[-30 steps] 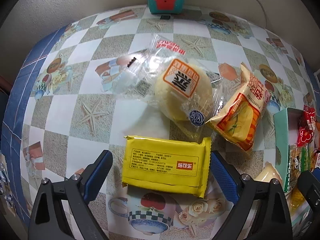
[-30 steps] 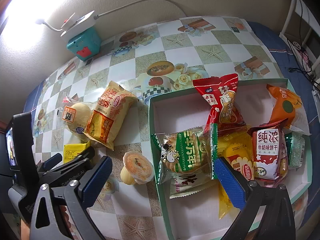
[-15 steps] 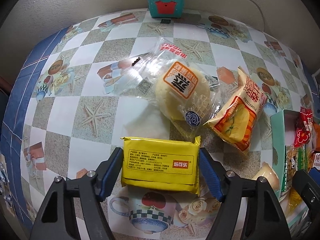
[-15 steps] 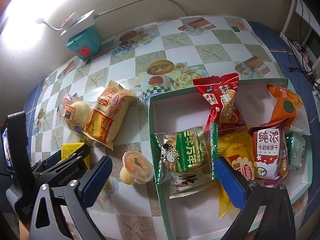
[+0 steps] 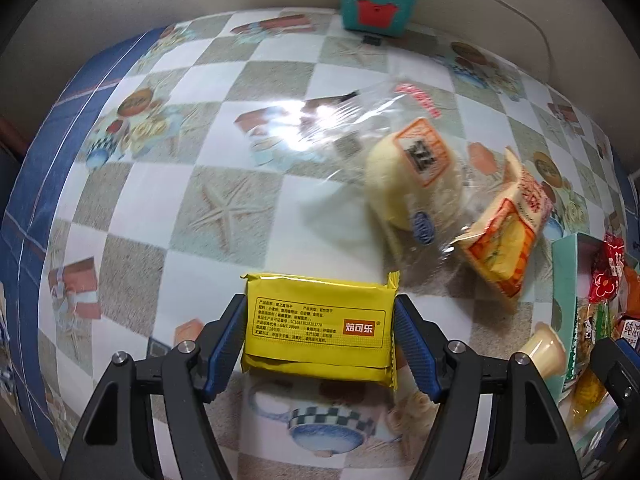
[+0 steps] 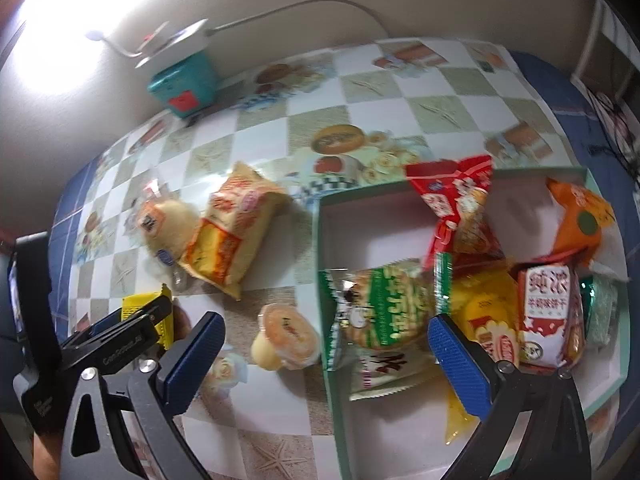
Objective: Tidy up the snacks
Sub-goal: 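Grasp the yellow cake packet with the left tool while the right tool grasps the pudding cup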
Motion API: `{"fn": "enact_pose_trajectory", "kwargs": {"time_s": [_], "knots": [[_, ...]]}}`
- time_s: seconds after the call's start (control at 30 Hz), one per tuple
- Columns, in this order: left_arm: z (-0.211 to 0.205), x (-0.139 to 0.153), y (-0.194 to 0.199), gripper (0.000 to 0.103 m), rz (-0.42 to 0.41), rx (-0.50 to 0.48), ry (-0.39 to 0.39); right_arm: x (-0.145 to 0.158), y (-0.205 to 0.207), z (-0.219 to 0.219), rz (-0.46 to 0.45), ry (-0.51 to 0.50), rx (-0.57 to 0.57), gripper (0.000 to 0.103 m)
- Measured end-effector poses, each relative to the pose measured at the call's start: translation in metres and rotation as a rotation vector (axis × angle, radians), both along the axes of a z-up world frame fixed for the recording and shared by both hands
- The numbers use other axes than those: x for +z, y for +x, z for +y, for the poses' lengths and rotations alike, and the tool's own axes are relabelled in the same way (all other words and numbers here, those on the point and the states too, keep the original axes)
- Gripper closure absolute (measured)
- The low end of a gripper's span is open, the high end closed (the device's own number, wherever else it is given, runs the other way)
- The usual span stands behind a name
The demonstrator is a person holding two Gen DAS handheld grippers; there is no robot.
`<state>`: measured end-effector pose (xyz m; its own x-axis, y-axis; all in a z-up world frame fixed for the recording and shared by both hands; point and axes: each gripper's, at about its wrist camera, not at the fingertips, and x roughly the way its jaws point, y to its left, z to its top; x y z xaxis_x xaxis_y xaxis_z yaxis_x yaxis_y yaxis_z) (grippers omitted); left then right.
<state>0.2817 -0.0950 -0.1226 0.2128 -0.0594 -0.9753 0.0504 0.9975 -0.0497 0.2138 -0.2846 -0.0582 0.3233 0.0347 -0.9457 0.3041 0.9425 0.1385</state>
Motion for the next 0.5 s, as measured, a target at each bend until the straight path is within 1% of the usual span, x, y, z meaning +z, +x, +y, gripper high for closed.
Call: {"fn": "enact_pose_trajectory", "kwargs": {"time_s": [0.1, 0.17, 0.2, 0.3, 0.33, 0.5], "knots": [[0.014, -0.001, -0.004, 0.03, 0.011, 0.016, 0.003, 0.002, 0.001, 0.012, -0.016, 0.005, 0.067, 0.005], [0.023, -0.001, -0.006, 0.03, 0.017, 0.029, -0.006, 0.002, 0.002, 0.019, -0.015, -0.008, 0.093, 0.006], [0.029, 0.0, -0.008, 0.03, 0.02, 0.038, -0.011, 0.001, 0.002, 0.022, -0.015, -0.014, 0.106, 0.007], [0.044, 0.001, -0.012, 0.03, 0.025, 0.06, -0.018, -0.002, 0.003, 0.026, -0.012, 0.005, 0.132, 0.018], [0.05, 0.001, -0.013, 0.03, 0.026, 0.069, -0.024, -0.002, 0.003, 0.027, -0.012, 0.01, 0.139, 0.02], [0.065, 0.001, -0.012, 0.03, 0.03, 0.093, -0.045, -0.004, 0.003, 0.038, -0.011, 0.003, 0.194, 0.021]]}}
